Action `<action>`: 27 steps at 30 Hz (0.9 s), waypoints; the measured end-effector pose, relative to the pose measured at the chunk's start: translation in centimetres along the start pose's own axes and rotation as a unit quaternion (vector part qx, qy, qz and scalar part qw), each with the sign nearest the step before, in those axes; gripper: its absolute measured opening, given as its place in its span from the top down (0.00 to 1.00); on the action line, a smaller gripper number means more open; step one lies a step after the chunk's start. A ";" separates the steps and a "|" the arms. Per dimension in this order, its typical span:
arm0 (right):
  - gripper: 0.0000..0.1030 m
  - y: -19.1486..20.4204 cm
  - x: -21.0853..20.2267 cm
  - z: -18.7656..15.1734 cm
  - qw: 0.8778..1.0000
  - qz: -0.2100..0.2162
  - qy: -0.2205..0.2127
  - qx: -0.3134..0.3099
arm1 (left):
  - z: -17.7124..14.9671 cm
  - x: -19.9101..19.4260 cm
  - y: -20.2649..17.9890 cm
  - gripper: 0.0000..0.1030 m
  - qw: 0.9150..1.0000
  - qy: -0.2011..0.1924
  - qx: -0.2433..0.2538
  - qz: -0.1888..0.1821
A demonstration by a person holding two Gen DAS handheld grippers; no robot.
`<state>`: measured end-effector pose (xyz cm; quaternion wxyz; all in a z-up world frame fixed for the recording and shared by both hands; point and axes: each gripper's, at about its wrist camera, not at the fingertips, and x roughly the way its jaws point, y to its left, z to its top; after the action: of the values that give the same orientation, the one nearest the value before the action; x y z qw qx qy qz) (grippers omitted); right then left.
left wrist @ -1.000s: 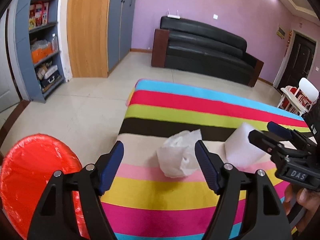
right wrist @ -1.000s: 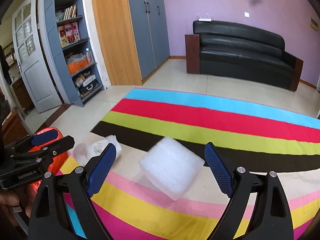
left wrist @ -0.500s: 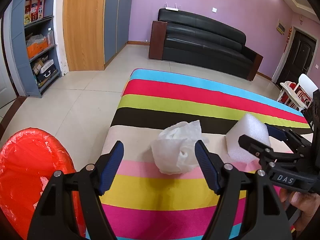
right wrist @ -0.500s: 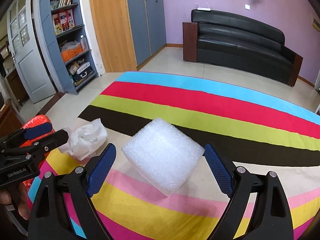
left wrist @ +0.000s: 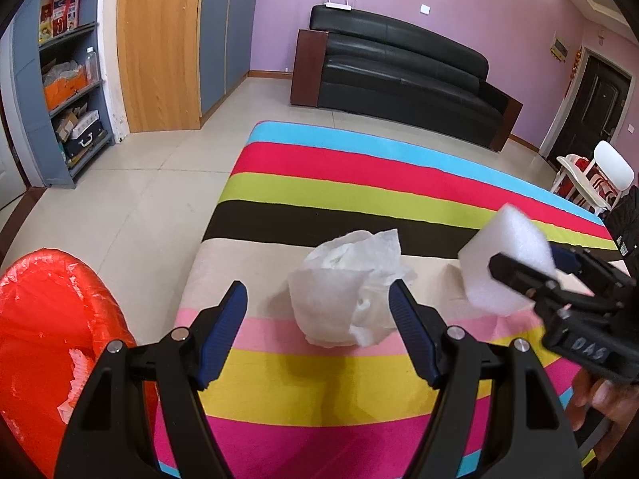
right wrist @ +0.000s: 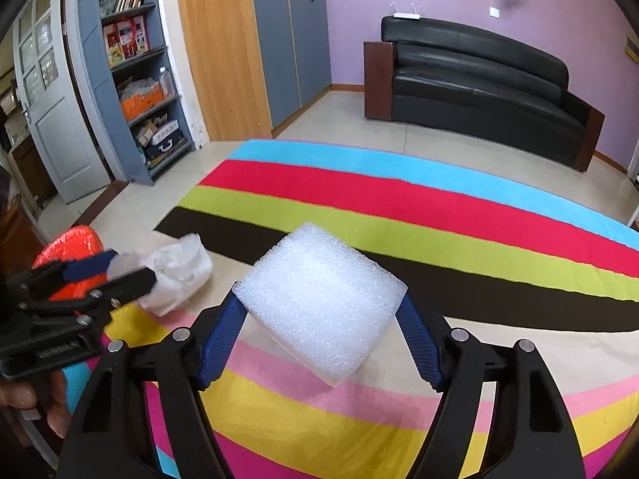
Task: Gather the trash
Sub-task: 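Grasp the white foam block with the right tool while the left tool grasps the white tissue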
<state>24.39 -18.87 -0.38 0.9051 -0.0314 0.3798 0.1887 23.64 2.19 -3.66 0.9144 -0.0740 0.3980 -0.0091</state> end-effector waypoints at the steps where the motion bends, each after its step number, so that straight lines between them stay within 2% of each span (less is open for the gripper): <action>1: 0.32 -0.1 -0.3 0.1 1.000 0.000 -0.004 0.002 | 0.0 0.2 0.0 0.31 1.000 0.003 0.001 0.001; 4: 0.32 -0.4 -0.8 0.2 1.000 0.001 -0.010 0.006 | -0.2 0.8 -0.2 0.36 1.000 0.013 0.005 0.003; 6: 0.32 -0.5 -0.9 0.3 1.000 0.002 -0.011 0.007 | -0.4 1.2 -0.3 0.51 1.000 0.022 0.008 0.000; 7: 0.32 -0.6 -1.0 0.3 1.000 0.002 -0.012 0.008 | -0.5 1.5 -0.2 0.53 1.000 0.027 0.007 0.000; 9: 0.32 -0.6 -1.1 0.4 1.000 0.003 -0.014 0.010 | -0.7 1.8 -0.2 0.68 0.999 0.034 0.007 -0.007; 12: 0.32 -0.7 -1.3 0.3 1.000 0.004 -0.017 0.011 | -0.7 1.7 -0.3 0.76 0.999 0.032 0.013 -0.008; 19: 0.32 -0.7 -1.9 0.4 1.000 0.007 -0.024 0.009 | -0.6 0.5 -0.3 0.80 1.000 0.020 0.015 -0.010; 27: 0.32 -0.2 -2.6 0.9 0.999 0.013 -0.035 0.008 | -0.3 -2.4 0.1 0.80 1.000 -0.012 0.020 -0.002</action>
<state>23.41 -19.74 2.10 0.9154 -0.0127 0.3498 0.1988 21.77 2.41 -2.09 0.9204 -0.0563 0.3865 -0.0177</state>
